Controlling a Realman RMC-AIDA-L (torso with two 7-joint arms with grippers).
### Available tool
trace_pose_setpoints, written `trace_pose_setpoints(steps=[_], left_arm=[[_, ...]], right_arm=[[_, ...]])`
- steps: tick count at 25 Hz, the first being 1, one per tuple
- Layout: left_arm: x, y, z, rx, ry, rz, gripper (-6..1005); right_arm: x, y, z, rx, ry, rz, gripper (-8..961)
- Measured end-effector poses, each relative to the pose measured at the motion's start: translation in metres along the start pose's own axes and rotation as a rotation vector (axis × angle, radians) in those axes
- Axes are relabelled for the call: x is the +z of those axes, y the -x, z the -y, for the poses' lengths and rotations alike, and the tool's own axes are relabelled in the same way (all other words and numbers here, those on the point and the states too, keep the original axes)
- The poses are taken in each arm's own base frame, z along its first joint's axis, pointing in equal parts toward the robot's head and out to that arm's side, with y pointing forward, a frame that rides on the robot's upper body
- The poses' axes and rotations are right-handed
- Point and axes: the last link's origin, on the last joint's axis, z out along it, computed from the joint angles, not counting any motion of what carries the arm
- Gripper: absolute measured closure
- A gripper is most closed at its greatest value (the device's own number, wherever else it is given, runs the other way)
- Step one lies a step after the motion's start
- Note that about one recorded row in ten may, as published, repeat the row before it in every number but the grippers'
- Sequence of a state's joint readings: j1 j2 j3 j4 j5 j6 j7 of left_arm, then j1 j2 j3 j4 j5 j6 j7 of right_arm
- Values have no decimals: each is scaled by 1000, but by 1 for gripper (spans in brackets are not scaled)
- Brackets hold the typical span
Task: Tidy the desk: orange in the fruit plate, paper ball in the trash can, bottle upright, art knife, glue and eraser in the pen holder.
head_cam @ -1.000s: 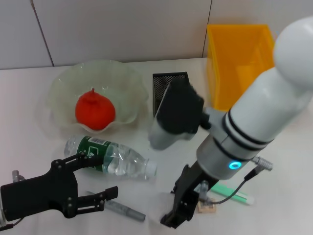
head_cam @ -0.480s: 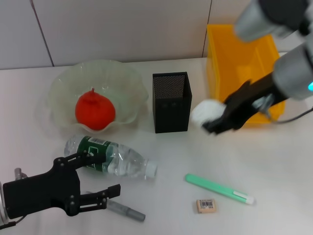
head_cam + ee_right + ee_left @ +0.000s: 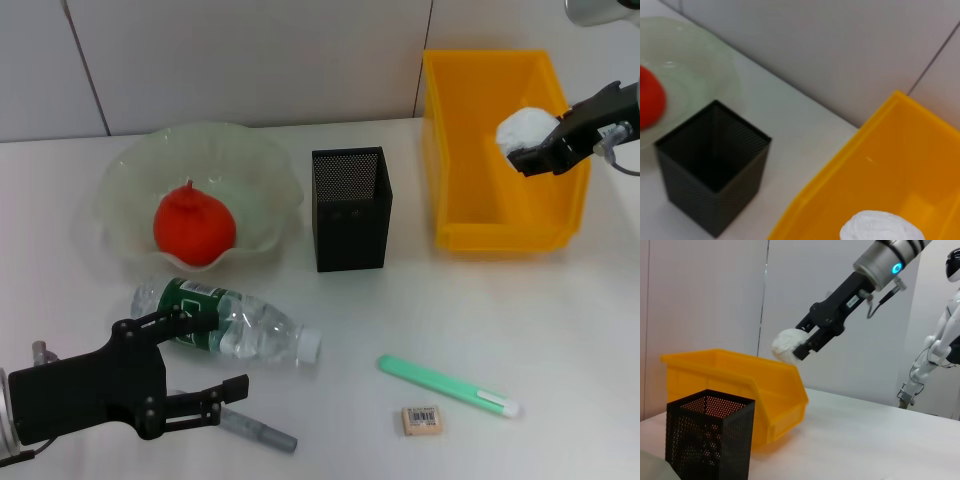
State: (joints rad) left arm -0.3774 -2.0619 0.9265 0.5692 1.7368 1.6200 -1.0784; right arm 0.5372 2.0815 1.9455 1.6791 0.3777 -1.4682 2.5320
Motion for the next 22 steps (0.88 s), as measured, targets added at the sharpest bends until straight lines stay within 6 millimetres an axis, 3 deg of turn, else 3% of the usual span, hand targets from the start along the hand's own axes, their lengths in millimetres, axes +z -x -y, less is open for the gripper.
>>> trace_pose_setpoints(steps=[7,15,20,22], left_arm=[[0,0,0,1,1,1,171],[1,1,0,-2,0,1,172],[0,1,-1,-1,2,-1,173],[0,1,-1,-1,2,-1,173]], right_arm=[[31,-6,25,28,-126,36,445],[57,-8,31,36,-149,58,452],[55,-5,29,39,-144,81,227],[50,-3,27,55,-128,112,186]])
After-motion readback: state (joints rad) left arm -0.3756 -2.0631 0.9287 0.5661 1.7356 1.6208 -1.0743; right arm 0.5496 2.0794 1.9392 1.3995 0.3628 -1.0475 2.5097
